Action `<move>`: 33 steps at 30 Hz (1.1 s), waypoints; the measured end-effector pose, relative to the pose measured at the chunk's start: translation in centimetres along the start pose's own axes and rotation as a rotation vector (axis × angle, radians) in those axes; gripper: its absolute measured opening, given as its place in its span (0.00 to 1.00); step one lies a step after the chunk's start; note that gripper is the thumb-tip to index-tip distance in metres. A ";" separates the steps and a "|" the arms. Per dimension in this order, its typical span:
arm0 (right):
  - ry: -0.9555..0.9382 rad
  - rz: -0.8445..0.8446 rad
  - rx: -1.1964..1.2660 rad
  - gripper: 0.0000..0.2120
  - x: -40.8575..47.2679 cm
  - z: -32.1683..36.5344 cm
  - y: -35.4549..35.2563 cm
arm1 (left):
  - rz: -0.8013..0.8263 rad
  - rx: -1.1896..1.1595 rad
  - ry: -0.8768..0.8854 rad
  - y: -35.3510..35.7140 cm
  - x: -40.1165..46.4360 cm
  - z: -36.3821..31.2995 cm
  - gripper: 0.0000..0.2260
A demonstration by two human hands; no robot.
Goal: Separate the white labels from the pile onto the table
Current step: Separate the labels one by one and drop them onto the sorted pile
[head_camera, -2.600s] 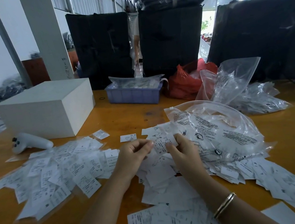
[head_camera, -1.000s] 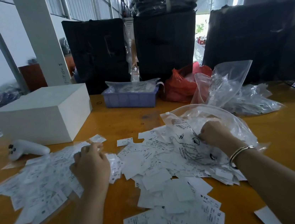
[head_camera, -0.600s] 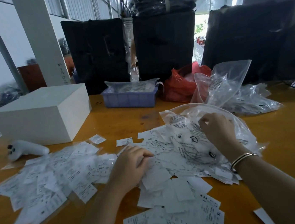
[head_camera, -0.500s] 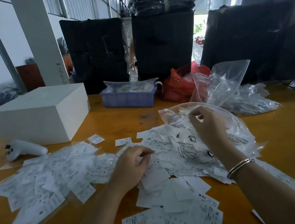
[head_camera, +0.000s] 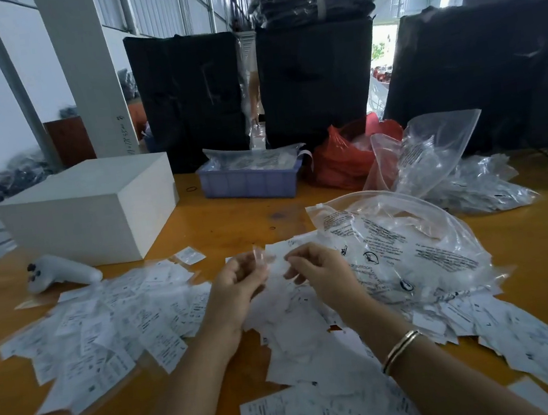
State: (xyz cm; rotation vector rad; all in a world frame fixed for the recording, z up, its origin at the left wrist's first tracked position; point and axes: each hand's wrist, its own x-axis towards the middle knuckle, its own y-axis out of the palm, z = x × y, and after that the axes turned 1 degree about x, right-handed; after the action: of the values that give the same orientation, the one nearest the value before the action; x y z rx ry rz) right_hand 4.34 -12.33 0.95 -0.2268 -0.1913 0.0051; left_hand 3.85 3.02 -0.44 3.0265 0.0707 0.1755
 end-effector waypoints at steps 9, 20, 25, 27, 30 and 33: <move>-0.090 0.112 -1.053 0.16 2.5 -1.3 1.8 | -0.164 -0.155 -0.036 -1.0 0.6 0.4 0.05; -0.110 0.051 -0.922 0.17 1.9 -1.1 2.8 | -0.327 -0.187 -0.040 -1.7 1.3 0.4 0.05; -0.060 0.054 -0.894 0.11 2.1 -1.2 3.6 | -0.311 -0.168 -0.029 -1.5 1.2 0.4 0.05; -0.007 0.024 -0.758 0.11 2.2 -1.2 3.2 | -0.311 -0.158 -0.027 -1.4 1.1 0.4 0.05; 0.054 0.034 -0.641 0.11 2.1 -1.0 2.3 | -0.305 -0.143 -0.023 -1.2 1.0 0.3 0.04; 0.060 -0.008 -0.531 0.10 1.8 -0.9 1.5 | -0.285 -0.132 -0.043 -0.9 0.9 0.3 0.06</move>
State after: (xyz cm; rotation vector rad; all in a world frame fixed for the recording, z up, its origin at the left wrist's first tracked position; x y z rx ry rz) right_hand 6.26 -11.07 0.09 -0.7551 -0.1304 -0.0614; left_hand 4.76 3.93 -0.69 2.8456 0.4633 0.0864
